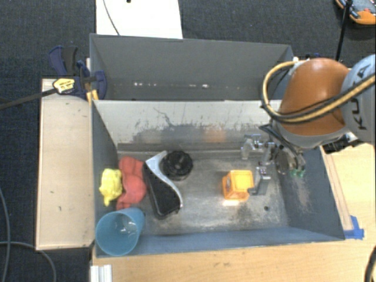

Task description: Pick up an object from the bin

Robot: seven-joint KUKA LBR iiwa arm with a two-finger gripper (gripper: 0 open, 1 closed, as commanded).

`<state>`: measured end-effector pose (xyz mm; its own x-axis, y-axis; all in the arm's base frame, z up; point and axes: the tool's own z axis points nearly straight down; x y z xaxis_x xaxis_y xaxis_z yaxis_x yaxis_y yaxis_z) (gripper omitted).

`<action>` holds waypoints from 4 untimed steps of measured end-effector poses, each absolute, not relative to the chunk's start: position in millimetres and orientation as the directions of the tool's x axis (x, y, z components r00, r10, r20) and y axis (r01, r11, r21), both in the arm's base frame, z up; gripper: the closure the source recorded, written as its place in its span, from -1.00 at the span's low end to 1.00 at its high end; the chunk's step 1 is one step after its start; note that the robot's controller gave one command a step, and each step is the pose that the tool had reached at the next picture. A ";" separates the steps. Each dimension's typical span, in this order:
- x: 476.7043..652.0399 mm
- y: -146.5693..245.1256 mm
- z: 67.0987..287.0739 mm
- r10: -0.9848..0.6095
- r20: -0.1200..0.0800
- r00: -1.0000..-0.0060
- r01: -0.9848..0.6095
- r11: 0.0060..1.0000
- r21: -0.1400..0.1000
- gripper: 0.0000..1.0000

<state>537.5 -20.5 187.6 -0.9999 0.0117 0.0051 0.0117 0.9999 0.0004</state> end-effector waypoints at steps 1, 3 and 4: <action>539.0 -20.4 192.3 0.011 -0.003 -1.000 0.011 1.000 0.000 -1.00; 549.1 -9.8 102.8 0.156 0.001 -0.988 0.156 0.988 0.001 -1.00; 551.6 -42.9 73.6 -0.021 -0.006 -1.000 -0.021 1.000 0.004 1.00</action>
Offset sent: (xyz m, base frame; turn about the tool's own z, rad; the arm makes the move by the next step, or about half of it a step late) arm 0.0131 0.0178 -0.0862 0.0072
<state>551.6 -42.9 73.6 -0.9998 -0.0205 -0.0062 -0.0206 0.9998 0.0039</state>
